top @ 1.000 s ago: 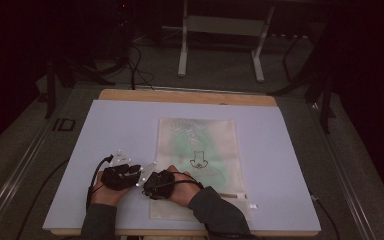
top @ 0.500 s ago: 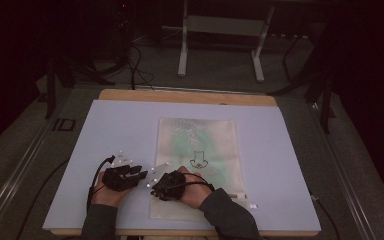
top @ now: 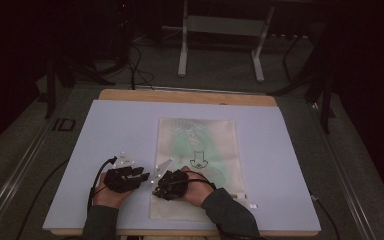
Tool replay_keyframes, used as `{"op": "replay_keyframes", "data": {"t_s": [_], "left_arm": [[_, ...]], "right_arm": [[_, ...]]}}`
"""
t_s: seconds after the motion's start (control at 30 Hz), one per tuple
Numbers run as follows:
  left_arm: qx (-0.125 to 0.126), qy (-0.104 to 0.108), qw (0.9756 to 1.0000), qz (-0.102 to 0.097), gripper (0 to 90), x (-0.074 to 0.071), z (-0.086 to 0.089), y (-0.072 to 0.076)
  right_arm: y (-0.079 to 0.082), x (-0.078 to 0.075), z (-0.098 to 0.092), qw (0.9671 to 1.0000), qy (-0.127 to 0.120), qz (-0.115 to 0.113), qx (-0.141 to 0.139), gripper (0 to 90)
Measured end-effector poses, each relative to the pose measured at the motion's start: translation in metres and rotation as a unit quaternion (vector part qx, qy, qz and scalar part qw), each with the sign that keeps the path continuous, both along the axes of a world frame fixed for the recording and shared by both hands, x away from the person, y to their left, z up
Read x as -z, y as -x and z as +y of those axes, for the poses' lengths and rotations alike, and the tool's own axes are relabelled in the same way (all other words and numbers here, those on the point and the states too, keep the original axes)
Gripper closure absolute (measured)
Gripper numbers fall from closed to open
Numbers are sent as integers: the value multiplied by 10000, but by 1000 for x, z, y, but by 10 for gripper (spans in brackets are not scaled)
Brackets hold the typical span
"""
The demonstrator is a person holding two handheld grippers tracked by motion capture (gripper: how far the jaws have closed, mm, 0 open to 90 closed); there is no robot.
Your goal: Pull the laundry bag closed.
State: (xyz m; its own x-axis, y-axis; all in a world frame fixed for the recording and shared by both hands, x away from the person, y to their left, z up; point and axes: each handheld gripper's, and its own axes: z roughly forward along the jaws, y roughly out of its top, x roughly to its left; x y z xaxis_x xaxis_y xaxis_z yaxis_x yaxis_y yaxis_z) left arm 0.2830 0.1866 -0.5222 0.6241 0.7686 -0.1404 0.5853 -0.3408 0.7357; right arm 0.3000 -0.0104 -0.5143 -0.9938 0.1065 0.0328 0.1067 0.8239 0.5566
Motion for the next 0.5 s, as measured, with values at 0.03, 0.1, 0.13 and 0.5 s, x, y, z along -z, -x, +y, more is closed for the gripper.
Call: {"op": "replay_keyframes", "data": {"t_s": [0.03, 0.1, 0.13, 0.5], "left_arm": [[21, -6, 10000, 13, 635, 0, -1, 1], [64, 17, 10000, 20, 642, 0, -3, 2], [96, 6, 10000, 25, 646, 0, -4, 2], [553, -128, 9983, 117, 889, 1, -24, 9]], "right_arm": [[0, 0, 0, 10000, 2, -6, -14, 814], [1, 0, 1, 10000, 61, -55, -37, 817], [2, 0, 1, 9999, 76, -85, -61, 817], [7, 3, -1, 9996, 59, -268, -38, 818]]}}
